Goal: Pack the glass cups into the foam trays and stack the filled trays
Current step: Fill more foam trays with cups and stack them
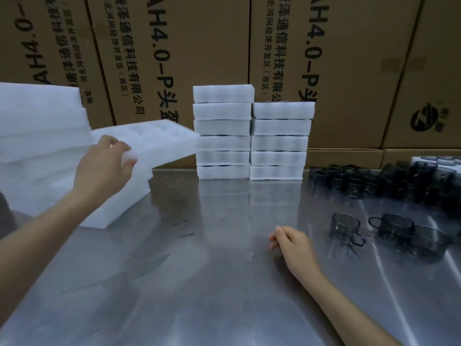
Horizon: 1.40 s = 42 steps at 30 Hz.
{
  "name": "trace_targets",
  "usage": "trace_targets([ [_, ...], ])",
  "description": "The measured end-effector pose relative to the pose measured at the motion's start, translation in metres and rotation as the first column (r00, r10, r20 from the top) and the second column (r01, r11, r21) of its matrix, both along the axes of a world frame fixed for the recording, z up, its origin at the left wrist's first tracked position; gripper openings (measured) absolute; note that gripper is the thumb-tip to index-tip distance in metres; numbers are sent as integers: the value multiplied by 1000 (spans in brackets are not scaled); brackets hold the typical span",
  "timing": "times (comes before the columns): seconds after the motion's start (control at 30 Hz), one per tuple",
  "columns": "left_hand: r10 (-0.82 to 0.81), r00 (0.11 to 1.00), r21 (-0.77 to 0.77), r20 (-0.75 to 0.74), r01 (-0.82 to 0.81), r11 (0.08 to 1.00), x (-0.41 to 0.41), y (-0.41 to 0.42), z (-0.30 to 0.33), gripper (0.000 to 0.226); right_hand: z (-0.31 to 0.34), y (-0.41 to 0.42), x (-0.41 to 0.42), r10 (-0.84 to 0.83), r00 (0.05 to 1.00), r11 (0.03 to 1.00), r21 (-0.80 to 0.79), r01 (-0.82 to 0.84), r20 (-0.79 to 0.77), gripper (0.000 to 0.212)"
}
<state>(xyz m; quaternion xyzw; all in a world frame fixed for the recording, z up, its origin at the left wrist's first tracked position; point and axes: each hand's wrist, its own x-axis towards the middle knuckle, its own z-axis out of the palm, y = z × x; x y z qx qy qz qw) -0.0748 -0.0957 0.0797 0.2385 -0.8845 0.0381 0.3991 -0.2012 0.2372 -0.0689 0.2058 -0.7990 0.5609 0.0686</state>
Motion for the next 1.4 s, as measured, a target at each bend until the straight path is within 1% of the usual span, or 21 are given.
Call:
trace_targets([
  [0.07,-152,988,26,-26,152,988,7,26,-13,30,1,9,-2,-41,999,997,-71,42,22,36],
  [0.17,-394,915,86,-85,401,912,24,69,-53,21,3,28,-4,-117,993,992,-44,117,-9,34],
  [0.23,-515,850,160,-112,527,835,37,98,-82,20,6,41,-4,-228,967,972,37,234,-112,31],
  [0.3,-584,801,286,-129,594,752,48,120,-104,27,8,54,-3,-324,902,921,122,370,-286,26],
  [0.37,-629,764,336,-146,636,695,53,135,-117,35,12,67,-7,-367,829,886,113,450,-422,20],
  [0.43,-674,718,369,-175,683,631,55,146,-125,33,15,80,-14,-406,774,849,114,516,-485,13],
  [0.47,-697,695,381,-178,701,602,55,151,-127,30,15,86,-19,-427,766,824,142,548,-480,12],
  [0.53,-736,660,396,-148,722,568,53,160,-131,24,11,97,-29,-442,808,805,225,549,-390,23],
  [0.6,-764,636,407,-108,730,550,49,168,-134,23,6,106,-36,-414,880,826,310,471,-234,32],
  [0.63,-775,624,409,-96,735,541,48,172,-135,22,4,109,-38,-397,902,834,344,432,-170,32],
  [0.7,-791,608,409,-72,741,532,44,180,-136,20,1,113,-43,-365,921,850,354,390,-138,24],
  [0.77,-799,599,411,-54,742,529,42,187,-135,18,4,114,-44,-358,921,878,280,388,-153,10],
  [0.83,-807,589,414,-44,746,522,40,195,-134,18,12,116,-42,-377,914,895,194,401,-149,4],
  [0.93,-814,580,420,-29,746,516,37,204,-133,19,38,119,-36,-432,881,892,55,449,-194,6],
  [1.0,-812,582,427,-50,747,509,33,207,-129,22,57,119,-27,-433,875,897,-11,441,-217,8],
  [1.1,-794,600,416,-97,749,515,26,207,-122,30,82,112,-13,-387,874,919,-37,394,-294,21],
  [1.17,-777,626,407,-64,728,552,22,207,-119,29,101,104,-5,-380,873,923,-68,378,-307,33],
  [1.23,-745,667,402,-20,687,605,20,208,-118,33,118,94,0,-312,915,948,-17,318,-256,56],
  [1.27,-725,689,394,-1,667,633,19,208,-119,37,125,89,2,-257,939,959,63,278,-231,64],
  [1.33,-689,724,366,35,632,683,19,210,-119,47,135,79,4,-153,967,949,244,202,-205,64],
  [1.4,-664,745,350,58,608,713,20,211,-118,53,144,74,5,-107,983,905,393,159,-151,62],
])
